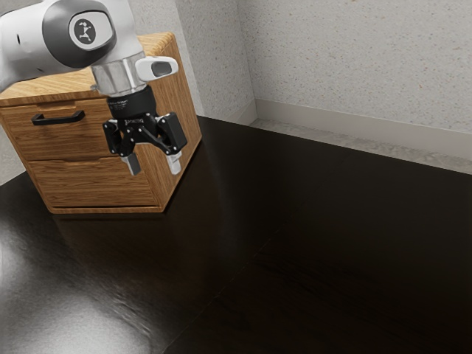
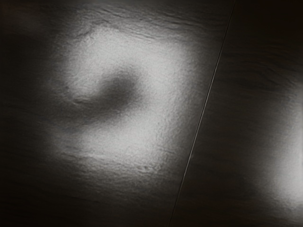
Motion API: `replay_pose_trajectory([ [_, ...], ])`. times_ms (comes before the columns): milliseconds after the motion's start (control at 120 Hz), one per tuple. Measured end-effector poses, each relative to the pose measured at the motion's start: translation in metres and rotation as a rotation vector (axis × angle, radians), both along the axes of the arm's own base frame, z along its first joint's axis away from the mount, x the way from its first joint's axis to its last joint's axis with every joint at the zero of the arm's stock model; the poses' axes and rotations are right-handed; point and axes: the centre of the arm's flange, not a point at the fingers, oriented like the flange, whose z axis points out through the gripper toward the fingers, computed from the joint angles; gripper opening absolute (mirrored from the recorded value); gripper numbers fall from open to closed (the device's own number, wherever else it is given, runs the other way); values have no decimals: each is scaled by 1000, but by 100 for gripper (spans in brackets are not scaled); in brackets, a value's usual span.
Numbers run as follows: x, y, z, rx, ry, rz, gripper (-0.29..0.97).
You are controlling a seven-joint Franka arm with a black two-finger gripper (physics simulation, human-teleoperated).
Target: Pull the drawer handle with one arm to open the drawer
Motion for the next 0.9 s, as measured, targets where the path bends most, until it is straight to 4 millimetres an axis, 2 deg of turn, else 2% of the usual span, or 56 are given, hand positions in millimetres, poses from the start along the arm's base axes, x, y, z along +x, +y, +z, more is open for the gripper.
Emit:
replay_pose_trajectory([
  [292, 0, 0, 0, 0, 0, 4, 68],
  [333, -2, 0, 5, 2, -11, 4, 68],
  [350, -6, -1, 16, 5, -29, 4, 68],
  [383, -29, -2, 56, 16, -103, 4, 68],
  [433, -82, 0, 128, 53, -259, -23, 68],
  [458, -106, 3, 155, 71, -330, -55, 68],
  [500, -133, 14, 183, 128, -400, -99, 68],
  [550, -149, 27, 195, 213, -422, -150, 68],
  [600, -156, 43, 199, 277, -421, -204, 68],
  [658, -150, 69, 190, 327, -389, -268, 68],
  [767, -122, 121, 149, 342, -308, -384, 68],
  [900, -127, 174, 122, 338, -280, -501, 68],
])
